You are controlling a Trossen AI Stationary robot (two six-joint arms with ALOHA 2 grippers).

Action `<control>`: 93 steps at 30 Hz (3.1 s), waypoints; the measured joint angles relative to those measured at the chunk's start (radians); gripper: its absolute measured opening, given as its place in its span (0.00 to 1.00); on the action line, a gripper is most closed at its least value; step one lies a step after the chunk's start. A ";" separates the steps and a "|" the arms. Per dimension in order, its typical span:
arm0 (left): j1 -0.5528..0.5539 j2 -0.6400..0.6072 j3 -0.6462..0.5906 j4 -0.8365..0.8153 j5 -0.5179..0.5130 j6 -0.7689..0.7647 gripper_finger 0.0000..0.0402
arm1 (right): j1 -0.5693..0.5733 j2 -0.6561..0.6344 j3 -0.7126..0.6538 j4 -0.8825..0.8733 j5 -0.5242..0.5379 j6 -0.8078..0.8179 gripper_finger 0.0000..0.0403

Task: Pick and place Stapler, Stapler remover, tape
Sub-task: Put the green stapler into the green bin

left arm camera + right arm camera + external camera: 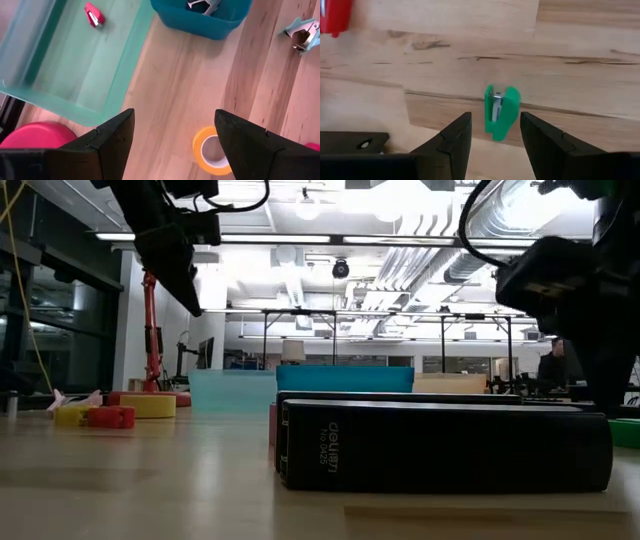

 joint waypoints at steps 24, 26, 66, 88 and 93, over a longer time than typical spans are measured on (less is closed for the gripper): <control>0.000 0.000 0.000 -0.022 -0.002 0.037 0.67 | -0.022 0.067 0.002 -0.017 0.017 -0.027 0.22; 0.000 0.000 0.000 -0.022 -0.002 0.037 0.67 | -0.029 0.067 0.002 -0.016 0.012 -0.046 0.18; 0.000 0.000 0.000 0.782 0.348 -0.187 0.67 | -0.583 -0.198 0.000 1.086 0.068 -1.526 0.13; 0.000 0.216 0.001 1.305 0.352 -0.535 0.67 | -0.791 -0.198 0.001 1.276 -0.344 -1.557 0.13; 0.000 0.228 0.001 1.317 0.351 -0.563 0.67 | -0.812 -0.198 0.001 1.277 -0.363 -1.557 0.13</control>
